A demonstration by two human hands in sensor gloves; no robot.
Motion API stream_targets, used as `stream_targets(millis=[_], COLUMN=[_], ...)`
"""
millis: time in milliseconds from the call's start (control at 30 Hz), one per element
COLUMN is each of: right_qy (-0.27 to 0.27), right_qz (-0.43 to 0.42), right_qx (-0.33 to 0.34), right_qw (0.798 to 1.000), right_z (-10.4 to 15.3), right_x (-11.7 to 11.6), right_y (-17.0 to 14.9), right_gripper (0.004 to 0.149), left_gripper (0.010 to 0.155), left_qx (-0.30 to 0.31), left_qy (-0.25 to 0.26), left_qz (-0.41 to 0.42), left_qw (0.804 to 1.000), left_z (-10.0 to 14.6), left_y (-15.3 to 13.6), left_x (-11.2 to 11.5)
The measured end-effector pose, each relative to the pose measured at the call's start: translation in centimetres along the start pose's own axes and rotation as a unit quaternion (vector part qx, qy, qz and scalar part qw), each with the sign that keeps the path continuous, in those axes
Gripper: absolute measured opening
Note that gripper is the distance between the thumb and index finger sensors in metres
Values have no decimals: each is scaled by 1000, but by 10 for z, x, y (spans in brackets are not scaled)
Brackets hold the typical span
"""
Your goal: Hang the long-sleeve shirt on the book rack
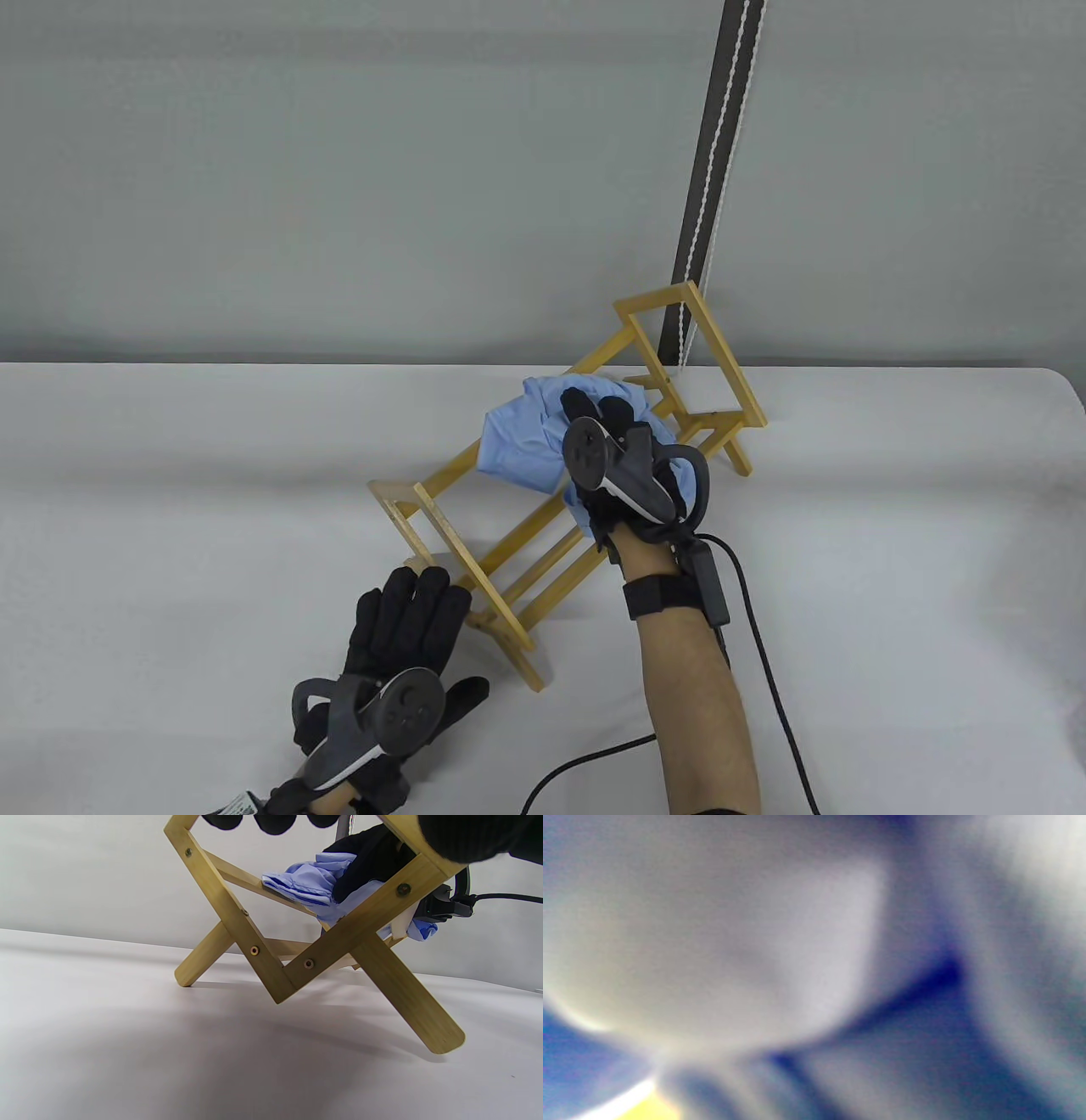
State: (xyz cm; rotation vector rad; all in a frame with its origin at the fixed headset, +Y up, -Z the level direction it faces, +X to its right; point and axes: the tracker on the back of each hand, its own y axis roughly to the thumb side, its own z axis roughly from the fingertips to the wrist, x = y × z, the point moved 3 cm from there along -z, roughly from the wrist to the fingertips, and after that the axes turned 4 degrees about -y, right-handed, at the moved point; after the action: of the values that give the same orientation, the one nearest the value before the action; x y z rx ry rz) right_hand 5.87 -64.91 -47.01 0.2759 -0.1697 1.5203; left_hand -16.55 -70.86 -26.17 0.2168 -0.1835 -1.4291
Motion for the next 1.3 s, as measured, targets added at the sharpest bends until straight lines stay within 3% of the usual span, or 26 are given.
stream_targets(millis=[767, 1300], right_qy=[3, -2], right_qz=[-12, -40], right_qx=[17, 36], right_qw=[1000, 999], right_z=[8, 36], right_x=[6, 27], right_y=[1, -12], right_gripper=[77, 85], left_gripper=[95, 95], left_qx=[-4, -3], left_qy=[4, 4], left_qz=[-1, -4], left_qw=[1000, 1000], left_z=[-1, 1], left_y=[-1, -2], left_x=[-1, -1])
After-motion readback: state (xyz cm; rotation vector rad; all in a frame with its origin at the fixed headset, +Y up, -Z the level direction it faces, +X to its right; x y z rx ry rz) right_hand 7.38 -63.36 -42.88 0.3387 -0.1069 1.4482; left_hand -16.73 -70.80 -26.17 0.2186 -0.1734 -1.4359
